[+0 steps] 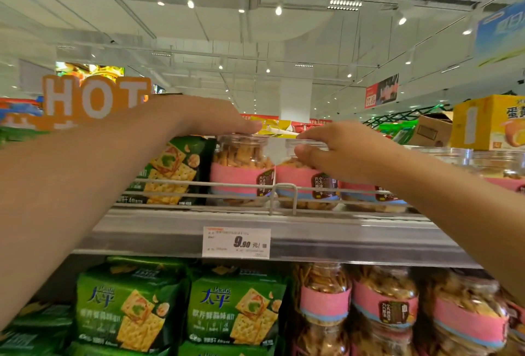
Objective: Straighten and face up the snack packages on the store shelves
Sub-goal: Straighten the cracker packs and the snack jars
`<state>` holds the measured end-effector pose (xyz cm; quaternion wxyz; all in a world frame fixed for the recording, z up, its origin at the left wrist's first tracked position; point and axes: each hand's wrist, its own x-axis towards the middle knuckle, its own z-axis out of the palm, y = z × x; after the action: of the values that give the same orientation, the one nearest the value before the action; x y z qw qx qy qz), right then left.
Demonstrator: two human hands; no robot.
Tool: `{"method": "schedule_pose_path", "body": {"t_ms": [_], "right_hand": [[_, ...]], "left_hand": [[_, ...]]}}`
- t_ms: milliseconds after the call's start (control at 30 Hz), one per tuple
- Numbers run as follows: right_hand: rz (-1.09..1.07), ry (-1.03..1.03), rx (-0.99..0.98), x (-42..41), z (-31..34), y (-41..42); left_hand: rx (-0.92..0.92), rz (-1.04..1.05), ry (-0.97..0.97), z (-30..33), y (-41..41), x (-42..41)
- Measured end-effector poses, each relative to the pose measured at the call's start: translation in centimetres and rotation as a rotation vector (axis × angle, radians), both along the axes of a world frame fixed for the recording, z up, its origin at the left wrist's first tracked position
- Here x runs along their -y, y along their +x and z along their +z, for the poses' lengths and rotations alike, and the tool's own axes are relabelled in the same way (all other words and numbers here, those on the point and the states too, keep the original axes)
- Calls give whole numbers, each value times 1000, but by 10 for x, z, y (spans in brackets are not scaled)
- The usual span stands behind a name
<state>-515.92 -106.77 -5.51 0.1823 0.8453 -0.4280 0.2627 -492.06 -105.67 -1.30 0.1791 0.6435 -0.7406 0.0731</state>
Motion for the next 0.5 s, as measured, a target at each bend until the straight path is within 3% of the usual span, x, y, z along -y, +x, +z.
{"method": "schedule_pose_path", "body": {"t_ms": [67,167,267,367,500], "right_hand": [[32,3,15,1,-1,0],[70,-7,27,3,1,0],[71,10,19,4,3,0],[76,15,15,5,4,-1],[83,2,21,8,5,-3]], "left_hand": [[-4,-55,-77,1,0,-2],[-23,-118,-23,-2,-3,-12],[123,-72,-29,-5,-10,-18],[157,-95,-40,-3,-11,-23],[-80,-217,109,0,0,-32]]}}
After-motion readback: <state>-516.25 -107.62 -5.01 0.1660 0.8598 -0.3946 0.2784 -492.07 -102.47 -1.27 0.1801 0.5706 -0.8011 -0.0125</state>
